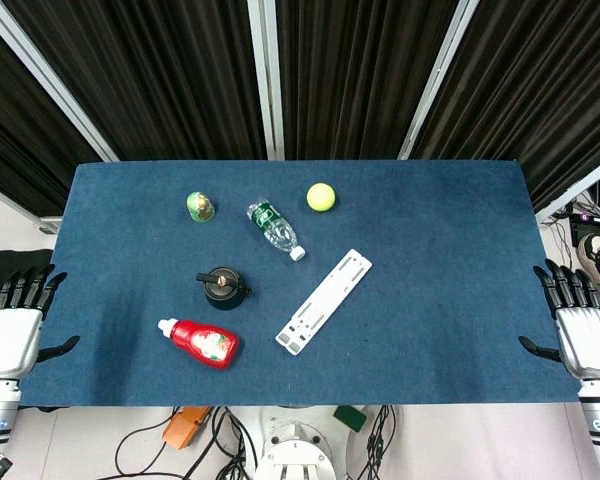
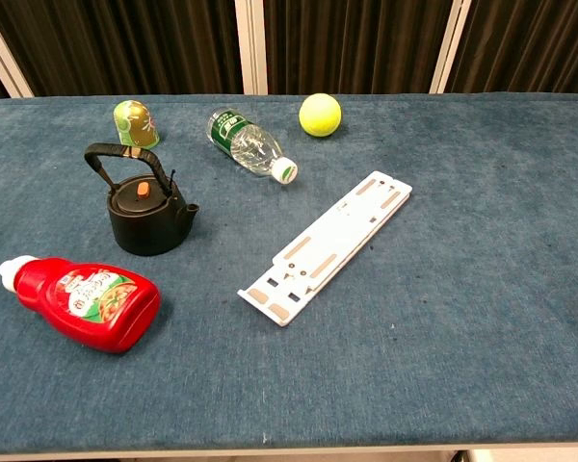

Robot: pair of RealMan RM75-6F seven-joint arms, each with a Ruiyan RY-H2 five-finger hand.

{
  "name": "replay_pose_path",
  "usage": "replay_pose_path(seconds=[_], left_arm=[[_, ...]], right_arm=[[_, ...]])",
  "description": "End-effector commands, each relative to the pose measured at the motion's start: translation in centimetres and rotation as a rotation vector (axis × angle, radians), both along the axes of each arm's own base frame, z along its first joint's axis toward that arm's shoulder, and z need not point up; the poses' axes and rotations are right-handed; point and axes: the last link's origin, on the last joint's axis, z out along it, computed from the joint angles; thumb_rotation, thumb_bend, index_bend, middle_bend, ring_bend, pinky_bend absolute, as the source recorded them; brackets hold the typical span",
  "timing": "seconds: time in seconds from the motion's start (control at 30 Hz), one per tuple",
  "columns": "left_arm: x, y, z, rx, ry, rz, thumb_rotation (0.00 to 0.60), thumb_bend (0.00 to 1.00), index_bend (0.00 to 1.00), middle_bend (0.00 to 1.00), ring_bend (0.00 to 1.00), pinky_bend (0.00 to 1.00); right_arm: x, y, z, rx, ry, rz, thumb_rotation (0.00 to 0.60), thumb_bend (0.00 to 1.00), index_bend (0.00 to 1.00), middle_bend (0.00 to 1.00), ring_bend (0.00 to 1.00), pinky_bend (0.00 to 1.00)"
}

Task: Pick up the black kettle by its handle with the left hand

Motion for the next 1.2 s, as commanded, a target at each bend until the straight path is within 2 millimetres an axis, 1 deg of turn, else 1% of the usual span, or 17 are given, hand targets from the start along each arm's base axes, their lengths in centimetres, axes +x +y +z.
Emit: replay_pose_path(seconds=[0.03, 0.13, 0.23, 0.37, 0.43, 0.63, 0.77, 0.83, 1.03, 1.13, 1.2], left_arm=[[0.0, -0.1, 0.0, 0.000, 0.001, 0.005, 0.600, 0.09, 0.14, 0.05, 0.00, 0.00], [0.1, -0.2, 0.0, -0.004, 0.003, 0.004, 0.600, 0.09, 0.14, 0.05, 0.00, 0.00], [0.9, 0.3, 0.2, 0.002, -0.005, -0.026, 0.600, 0.09, 0.14, 0.06, 0.01, 0.00], [2.7, 1.6, 0.2, -0.004, 0.001, -0.107, 0.600, 0.09, 0.14, 0.09, 0.04, 0.00], [4.4, 2.7, -0.2, -0.035, 0.009, -0.172, 0.600, 0.09, 0.14, 0.10, 0.05, 0.00], [9.2, 5.9, -2.4, -0.158, 0.030, -0.304, 0.600, 0.09, 0.17, 0.15, 0.10, 0.00], [12.4, 8.1, -4.5, -0.239, 0.031, -0.351, 0.600, 0.09, 0.23, 0.16, 0.12, 0.00], [13.6, 9.0, -5.7, -0.285, 0.037, -0.353, 0.600, 0.09, 0.23, 0.18, 0.13, 0.00], [16.7, 10.7, -8.6, -0.362, 0.072, -0.325, 0.598, 0.09, 0.23, 0.19, 0.14, 0.00], [17.8, 11.2, -9.8, -0.385, 0.109, -0.304, 0.569, 0.09, 0.23, 0.22, 0.16, 0.00], [18.2, 11.5, -10.5, -0.393, 0.127, -0.282, 0.543, 0.09, 0.25, 0.25, 0.18, 0.00]], right_arm=[[0.0, 0.0, 0.0, 0.002, 0.001, -0.001, 0.600, 0.15, 0.00, 0.00, 0.00, 0.00], [-0.1, 0.0, 0.0, 0.000, 0.000, 0.000, 0.600, 0.15, 0.00, 0.00, 0.00, 0.00], [-0.4, 0.2, -0.2, 0.007, 0.000, -0.007, 0.600, 0.15, 0.00, 0.00, 0.00, 0.00], [-0.8, 0.5, -1.0, 0.040, -0.003, -0.020, 0.600, 0.15, 0.00, 0.00, 0.00, 0.00], [-1.0, 0.6, -1.6, 0.070, -0.001, -0.026, 0.600, 0.15, 0.00, 0.00, 0.00, 0.00], [-1.3, 0.7, -2.7, 0.121, 0.009, -0.039, 0.600, 0.15, 0.00, 0.00, 0.00, 0.00], [-1.4, 0.5, -3.0, 0.137, 0.016, -0.051, 0.600, 0.15, 0.00, 0.00, 0.00, 0.00], [-1.5, 0.5, -3.1, 0.142, 0.016, -0.056, 0.600, 0.15, 0.00, 0.00, 0.00, 0.00], [-1.9, 0.5, -3.2, 0.155, 0.017, -0.084, 0.600, 0.15, 0.00, 0.00, 0.00, 0.00], [-2.0, 0.5, -3.1, 0.156, 0.018, -0.093, 0.600, 0.15, 0.00, 0.00, 0.00, 0.00], [-2.1, 0.5, -3.1, 0.156, 0.018, -0.097, 0.600, 0.15, 0.00, 0.00, 0.00, 0.00]])
